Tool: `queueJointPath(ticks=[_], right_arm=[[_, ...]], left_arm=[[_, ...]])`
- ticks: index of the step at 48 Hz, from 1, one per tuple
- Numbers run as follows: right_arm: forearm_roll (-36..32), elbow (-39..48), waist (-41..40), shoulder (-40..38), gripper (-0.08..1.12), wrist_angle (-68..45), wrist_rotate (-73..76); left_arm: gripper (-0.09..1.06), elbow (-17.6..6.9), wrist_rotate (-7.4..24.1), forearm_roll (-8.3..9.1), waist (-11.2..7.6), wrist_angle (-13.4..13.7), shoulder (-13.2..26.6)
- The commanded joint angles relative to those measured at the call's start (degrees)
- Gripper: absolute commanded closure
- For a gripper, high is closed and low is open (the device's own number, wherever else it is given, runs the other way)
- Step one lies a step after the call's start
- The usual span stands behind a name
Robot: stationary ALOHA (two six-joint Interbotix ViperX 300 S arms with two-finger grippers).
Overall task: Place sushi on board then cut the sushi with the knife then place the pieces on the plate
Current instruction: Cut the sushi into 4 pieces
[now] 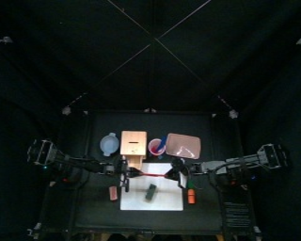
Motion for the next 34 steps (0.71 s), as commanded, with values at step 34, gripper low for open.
queueJointPath(ticks=[34], right_arm=[[9.2, -9.1, 10.8, 14.0, 0.67, 12.2, 0.4]], left_arm=[[0.64, -9.3, 0.4, 12.04, -0.79, 12.7, 9.1]])
